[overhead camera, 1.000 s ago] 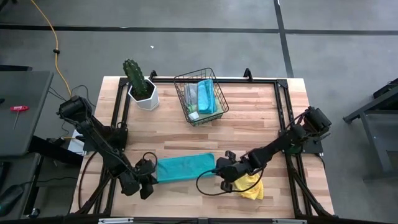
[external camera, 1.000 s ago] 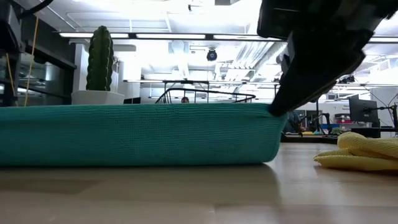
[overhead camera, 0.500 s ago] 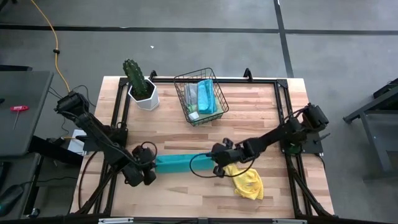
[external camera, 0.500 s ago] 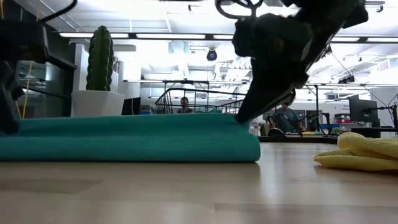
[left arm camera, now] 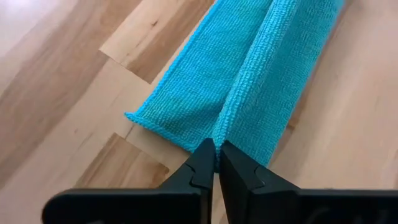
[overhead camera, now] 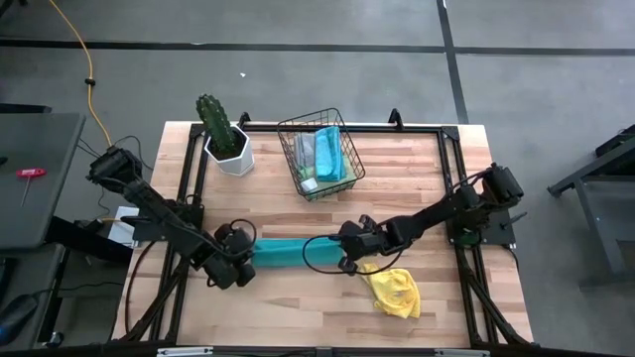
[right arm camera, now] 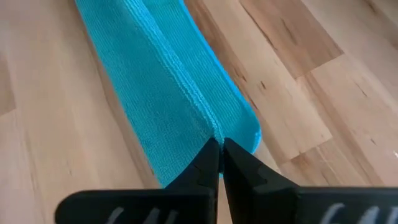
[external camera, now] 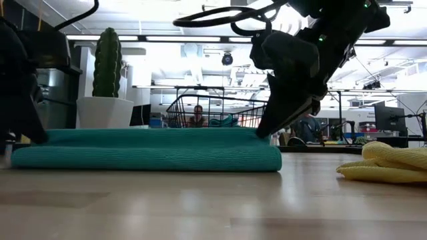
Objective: Fold microfiber towels
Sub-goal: Fold the blue microfiber cloth
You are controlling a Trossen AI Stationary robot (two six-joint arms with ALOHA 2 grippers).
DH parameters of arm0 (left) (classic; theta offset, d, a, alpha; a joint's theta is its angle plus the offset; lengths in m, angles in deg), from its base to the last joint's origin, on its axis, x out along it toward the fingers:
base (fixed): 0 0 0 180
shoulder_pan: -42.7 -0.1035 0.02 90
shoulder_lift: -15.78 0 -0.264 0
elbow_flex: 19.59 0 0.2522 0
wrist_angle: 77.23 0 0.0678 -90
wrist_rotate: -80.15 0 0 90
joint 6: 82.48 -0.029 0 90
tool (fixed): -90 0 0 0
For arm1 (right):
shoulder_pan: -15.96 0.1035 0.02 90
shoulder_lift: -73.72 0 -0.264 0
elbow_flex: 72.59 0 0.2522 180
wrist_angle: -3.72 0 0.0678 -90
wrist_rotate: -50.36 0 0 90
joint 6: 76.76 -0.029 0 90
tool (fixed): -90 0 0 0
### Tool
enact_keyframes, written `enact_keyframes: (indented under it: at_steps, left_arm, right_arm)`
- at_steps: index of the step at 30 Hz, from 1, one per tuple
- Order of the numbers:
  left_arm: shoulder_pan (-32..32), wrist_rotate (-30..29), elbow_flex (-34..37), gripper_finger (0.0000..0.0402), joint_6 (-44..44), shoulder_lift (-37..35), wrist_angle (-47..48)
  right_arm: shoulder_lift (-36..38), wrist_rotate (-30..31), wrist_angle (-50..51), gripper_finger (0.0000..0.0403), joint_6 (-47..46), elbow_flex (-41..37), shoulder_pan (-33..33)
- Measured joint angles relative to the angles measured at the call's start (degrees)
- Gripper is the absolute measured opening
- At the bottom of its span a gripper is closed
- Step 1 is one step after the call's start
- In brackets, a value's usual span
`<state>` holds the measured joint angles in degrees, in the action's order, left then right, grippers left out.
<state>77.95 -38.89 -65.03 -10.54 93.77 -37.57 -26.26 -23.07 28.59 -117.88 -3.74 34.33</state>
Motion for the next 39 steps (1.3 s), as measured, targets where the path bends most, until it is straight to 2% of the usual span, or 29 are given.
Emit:
enact_keyframes:
  at_steps: [9, 21, 25, 29, 33, 39]
  left_arm:
    - [-3.09, -1.26, 0.0, 0.0044, -2.87, 0.0, 0.11]
    - [-6.2, -1.24, 0.0, 0.0128, -10.07, -0.09, 0.14]
    - [-7.15, 0.17, 0.0, 0.015, -12.22, -1.2, 1.23]
    - [-7.24, 0.11, 0.0, 0.0163, -13.18, -3.86, 3.19]
    - [-7.22, 0.06, 0.0, 0.0169, -13.77, -7.22, 4.78]
    - [-5.08, -1.87, -0.02, 0.017, -19.9, -10.19, 3.1]
  right_arm:
    - [0.0, 1.27, 0.0, 0.0, -0.01, 0.0, 0.0]
    - [-0.02, 1.29, -0.04, 0.0, 0.02, 0.0, -0.01]
    - [-0.02, 3.25, -0.02, 0.0006, 1.34, 0.0, -0.01]
    - [-0.02, 5.54, 0.51, 0.0039, 3.01, 0.0, -0.78]
    - [-0.02, 6.12, 2.4, 0.0095, 3.82, 0.0, -2.55]
    - [-0.04, 8.08, 6.43, 0.0163, 8.27, 0.0, -4.18]
